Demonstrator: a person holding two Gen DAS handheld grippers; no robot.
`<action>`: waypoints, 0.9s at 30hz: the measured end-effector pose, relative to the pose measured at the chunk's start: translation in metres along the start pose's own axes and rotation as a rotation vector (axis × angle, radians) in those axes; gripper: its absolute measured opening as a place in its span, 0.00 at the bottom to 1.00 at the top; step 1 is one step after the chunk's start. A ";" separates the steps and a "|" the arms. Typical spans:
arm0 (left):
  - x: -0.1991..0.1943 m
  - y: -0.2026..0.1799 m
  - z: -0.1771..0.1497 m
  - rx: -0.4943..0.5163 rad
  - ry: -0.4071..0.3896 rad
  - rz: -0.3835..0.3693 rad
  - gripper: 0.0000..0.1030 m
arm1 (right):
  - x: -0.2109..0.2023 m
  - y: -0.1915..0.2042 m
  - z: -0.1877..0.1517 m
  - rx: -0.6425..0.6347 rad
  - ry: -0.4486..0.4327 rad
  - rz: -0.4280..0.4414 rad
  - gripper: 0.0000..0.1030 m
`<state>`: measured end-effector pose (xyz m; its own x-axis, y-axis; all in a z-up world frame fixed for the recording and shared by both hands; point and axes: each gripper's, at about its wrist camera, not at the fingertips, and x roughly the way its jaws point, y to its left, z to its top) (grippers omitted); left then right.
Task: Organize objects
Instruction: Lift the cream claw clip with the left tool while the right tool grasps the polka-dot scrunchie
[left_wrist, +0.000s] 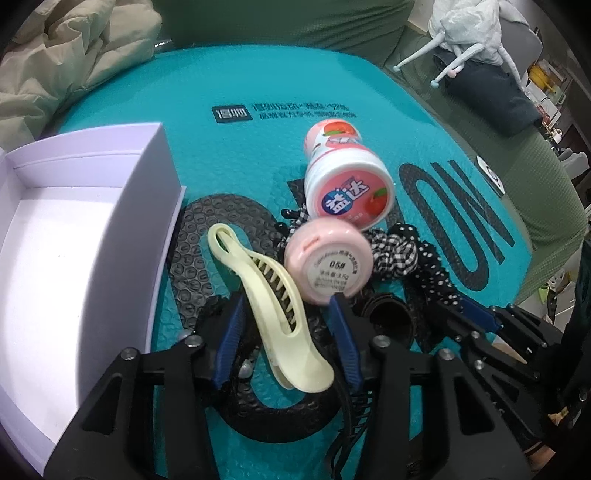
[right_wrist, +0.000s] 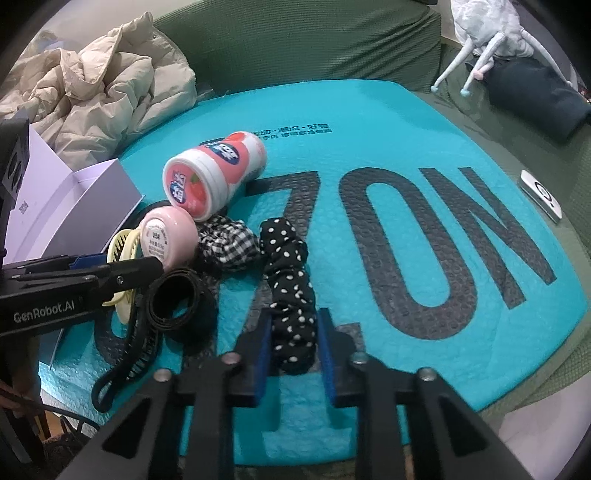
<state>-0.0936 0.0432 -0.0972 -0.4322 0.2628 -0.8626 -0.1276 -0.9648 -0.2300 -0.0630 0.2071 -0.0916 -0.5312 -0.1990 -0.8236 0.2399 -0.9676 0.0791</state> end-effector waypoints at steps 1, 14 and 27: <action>0.002 0.001 0.000 -0.005 0.011 0.002 0.32 | -0.001 -0.002 -0.001 0.006 -0.002 0.006 0.19; -0.006 -0.006 0.001 0.025 0.005 -0.004 0.22 | -0.012 -0.018 -0.009 0.058 -0.017 0.028 0.17; -0.033 -0.022 0.002 0.063 -0.030 -0.041 0.22 | -0.035 -0.023 -0.013 0.093 -0.058 0.033 0.16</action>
<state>-0.0780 0.0561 -0.0634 -0.4519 0.3031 -0.8390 -0.2015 -0.9509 -0.2350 -0.0398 0.2381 -0.0718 -0.5708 -0.2374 -0.7860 0.1829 -0.9700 0.1602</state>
